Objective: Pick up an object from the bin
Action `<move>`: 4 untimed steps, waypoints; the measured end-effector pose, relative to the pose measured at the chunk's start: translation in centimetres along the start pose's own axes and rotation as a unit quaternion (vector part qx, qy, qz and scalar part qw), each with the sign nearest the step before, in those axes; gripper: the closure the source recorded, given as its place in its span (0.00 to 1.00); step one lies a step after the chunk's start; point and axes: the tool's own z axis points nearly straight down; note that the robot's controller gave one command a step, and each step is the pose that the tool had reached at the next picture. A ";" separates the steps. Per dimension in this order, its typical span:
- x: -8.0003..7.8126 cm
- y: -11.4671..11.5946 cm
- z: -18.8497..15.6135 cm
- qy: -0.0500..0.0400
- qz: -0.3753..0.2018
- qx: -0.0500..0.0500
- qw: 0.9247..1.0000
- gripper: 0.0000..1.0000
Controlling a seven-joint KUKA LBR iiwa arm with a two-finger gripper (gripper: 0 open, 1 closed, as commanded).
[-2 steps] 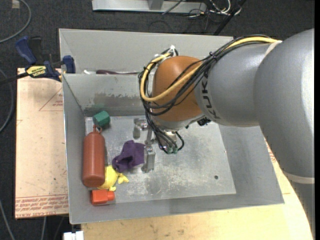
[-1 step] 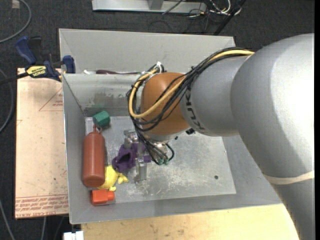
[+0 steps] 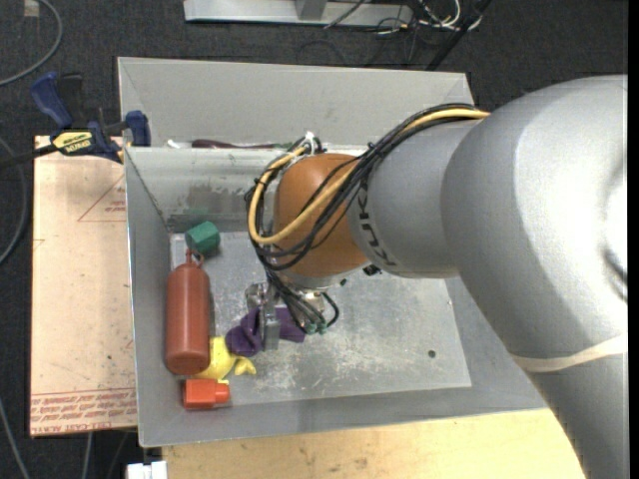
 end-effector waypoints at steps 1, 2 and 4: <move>0.0 0.0 -0.1 -0.001 0.002 0.000 1.000 1.00; 0.0 0.0 -0.3 -0.002 0.003 0.000 1.000 1.00; 0.3 -0.1 -2.7 0.003 0.002 0.001 1.000 1.00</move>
Offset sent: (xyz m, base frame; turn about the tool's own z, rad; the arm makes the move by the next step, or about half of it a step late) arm 0.0002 0.0001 0.0135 0.0000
